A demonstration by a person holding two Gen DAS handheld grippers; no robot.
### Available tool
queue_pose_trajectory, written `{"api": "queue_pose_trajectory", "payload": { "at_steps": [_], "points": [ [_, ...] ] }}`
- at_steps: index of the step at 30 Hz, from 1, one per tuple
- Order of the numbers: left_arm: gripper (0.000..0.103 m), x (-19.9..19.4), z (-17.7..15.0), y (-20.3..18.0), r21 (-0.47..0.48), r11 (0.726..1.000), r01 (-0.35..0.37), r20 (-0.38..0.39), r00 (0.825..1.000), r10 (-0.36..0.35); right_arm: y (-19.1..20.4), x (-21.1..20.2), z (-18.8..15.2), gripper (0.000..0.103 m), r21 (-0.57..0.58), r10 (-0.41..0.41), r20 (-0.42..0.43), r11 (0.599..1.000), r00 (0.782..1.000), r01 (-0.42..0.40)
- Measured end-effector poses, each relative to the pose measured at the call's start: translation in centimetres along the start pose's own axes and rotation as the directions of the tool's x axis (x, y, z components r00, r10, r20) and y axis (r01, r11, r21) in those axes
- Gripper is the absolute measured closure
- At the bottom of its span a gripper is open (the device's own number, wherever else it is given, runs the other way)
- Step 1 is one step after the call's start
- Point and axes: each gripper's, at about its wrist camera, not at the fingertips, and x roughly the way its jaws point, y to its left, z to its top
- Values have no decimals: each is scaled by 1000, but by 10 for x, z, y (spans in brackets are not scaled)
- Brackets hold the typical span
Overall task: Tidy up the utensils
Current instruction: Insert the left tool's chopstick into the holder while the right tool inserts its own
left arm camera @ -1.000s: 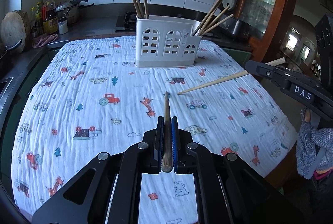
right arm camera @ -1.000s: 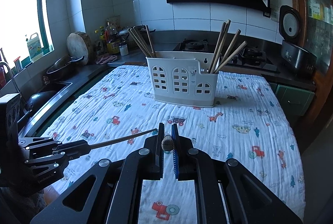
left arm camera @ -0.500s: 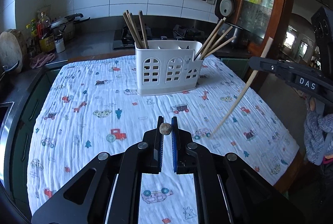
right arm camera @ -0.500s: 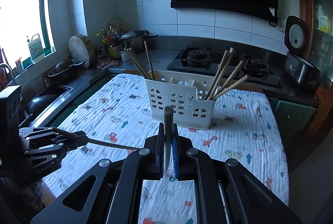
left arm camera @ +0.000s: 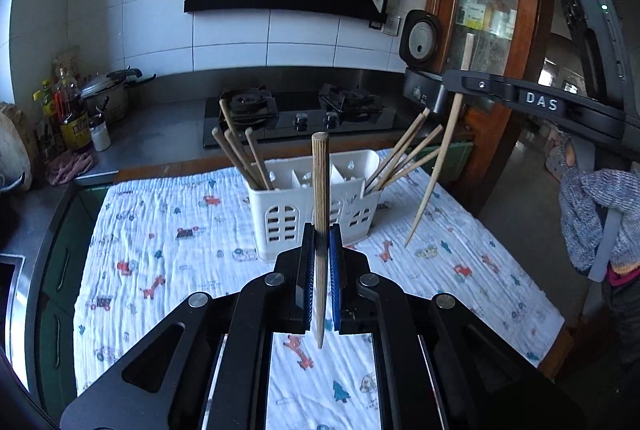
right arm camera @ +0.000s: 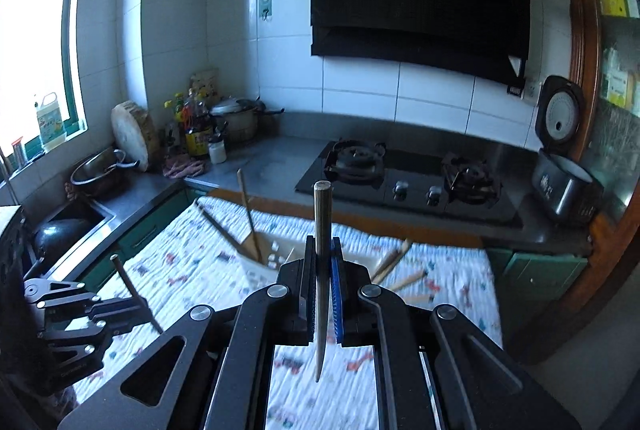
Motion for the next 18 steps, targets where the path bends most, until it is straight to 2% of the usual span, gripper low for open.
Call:
{"api": "queue_pose_trajectory", "payload": {
  "at_steps": [7, 13, 18],
  "points": [
    [97, -5, 47, -6, 34, 999, -4, 75, 997, 2, -13, 29, 33, 96, 10, -57, 55, 998, 997, 57],
    [97, -4, 87, -6, 31, 999, -5, 152, 988, 0, -26, 50, 48, 96, 47, -64, 91, 997, 994, 60],
    [97, 8, 108, -4, 23, 998, -53, 215, 975, 47, -29, 71, 49, 96, 36, -82, 92, 996, 992, 79]
  ]
}}
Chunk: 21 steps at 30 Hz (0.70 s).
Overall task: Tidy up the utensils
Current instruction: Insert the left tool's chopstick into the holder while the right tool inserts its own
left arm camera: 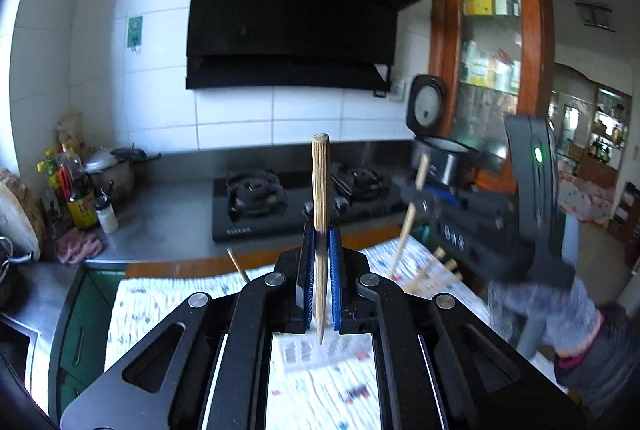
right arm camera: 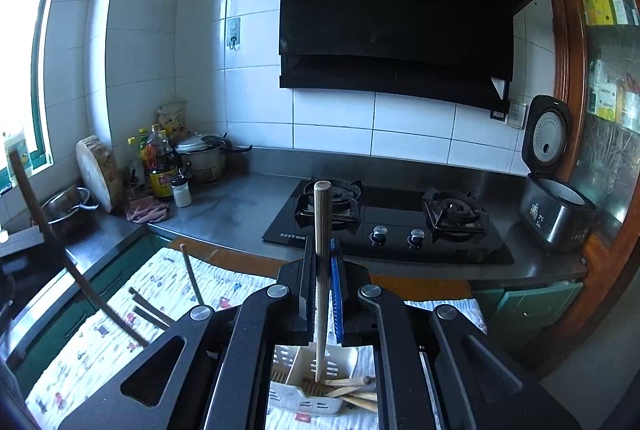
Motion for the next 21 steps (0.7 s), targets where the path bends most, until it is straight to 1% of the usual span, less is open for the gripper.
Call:
{"api": "queue_pose_trajectory", "payload": {
  "at_steps": [6, 10, 15, 19, 21],
  "points": [
    [97, 22, 3, 3, -22, 998, -55, 43, 997, 56, -2, 18, -12, 96, -7, 9, -19, 1000, 1000, -9],
    [97, 41, -4, 15, -59, 996, -60, 18, 998, 61, 1, 24, -21, 96, -23, 16, -32, 1000, 999, -16],
    [97, 63, -20, 25, -87, 994, -69, -42, 997, 66, 2, 28, -33, 96, -34, 25, -48, 999, 999, -26],
    [97, 74, -32, 34, -115, 992, -56, -87, 995, 46, 1, 32, -42, 96, -37, 25, -67, 999, 997, -28],
    [97, 78, -38, 36, -117, 991, -59, -105, 993, 47, 0, 34, -46, 96, -39, 25, -78, 999, 997, -29]
  ]
}}
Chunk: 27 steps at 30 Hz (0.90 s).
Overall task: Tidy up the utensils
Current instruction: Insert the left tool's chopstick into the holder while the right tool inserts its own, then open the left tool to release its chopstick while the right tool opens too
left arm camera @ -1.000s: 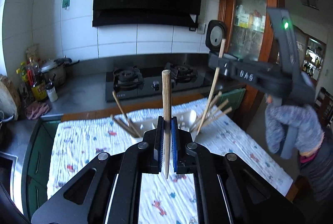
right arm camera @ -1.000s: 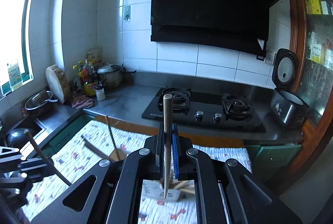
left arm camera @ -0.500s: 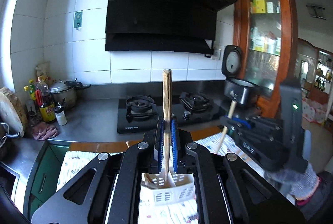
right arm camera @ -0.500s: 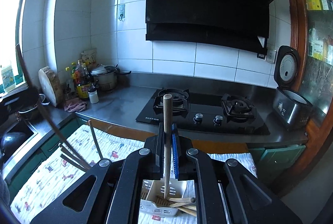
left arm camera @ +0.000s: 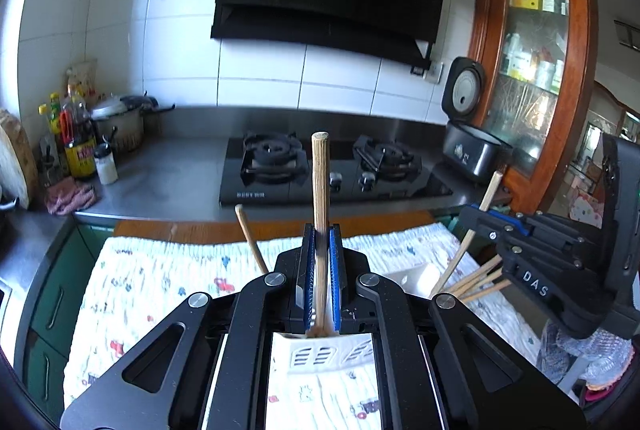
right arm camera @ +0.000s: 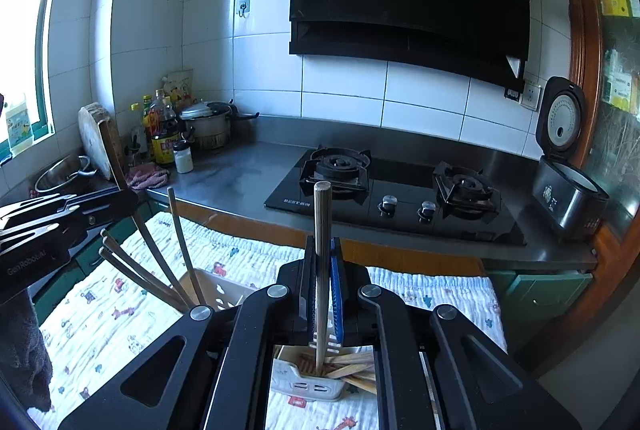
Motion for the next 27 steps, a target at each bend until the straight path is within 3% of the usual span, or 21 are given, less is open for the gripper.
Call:
{"api": "queue_pose_trajectory", "payload": {
  "at_steps": [8, 18, 24, 27],
  "points": [
    [97, 17, -13, 8, -17, 1000, 10, -64, 998, -11, 1, 5, -10, 96, -5, -4, -23, 1000, 1000, 4],
    [96, 16, -17, 7, -5, 1000, 9, -69, 998, -9, -1, 4, -12, 95, -5, -8, -29, 1000, 1000, 8],
    [93, 9, -15, 4, 0, 1000, 10, -62, 998, -10, 2, -4, -10, 79, -10, -18, -13, 1000, 1000, 18],
    [85, 4, -14, 4, 1, 1000, 5, -53, 999, -5, 1, -10, -9, 69, -14, -24, -2, 1000, 1000, 24]
  ]
}}
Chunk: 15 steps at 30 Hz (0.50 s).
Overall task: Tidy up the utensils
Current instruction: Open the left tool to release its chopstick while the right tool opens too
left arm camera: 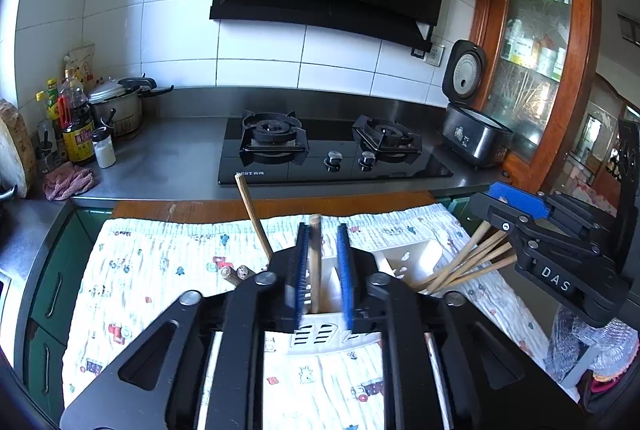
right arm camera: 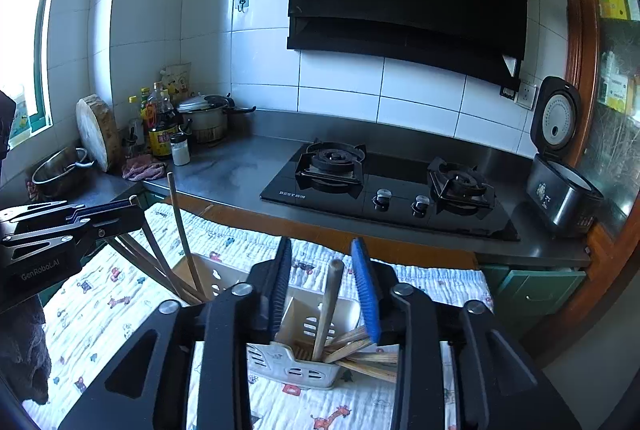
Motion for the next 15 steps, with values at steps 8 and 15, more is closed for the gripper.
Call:
{"api": "queue_pose_trajectory", "payload": {
  "at_steps": [8, 15],
  "points": [
    [70, -23, 0, -5, 9, 1000, -7, 32, 999, 7, 0, -23, 3, 54, 0, -15, 25, 1000, 1000, 15],
    [56, -51, -5, -8, 15, 1000, -23, 60, 998, 22, 2, -50, 5, 40, -5, -27, 55, 1000, 998, 27]
  ]
}}
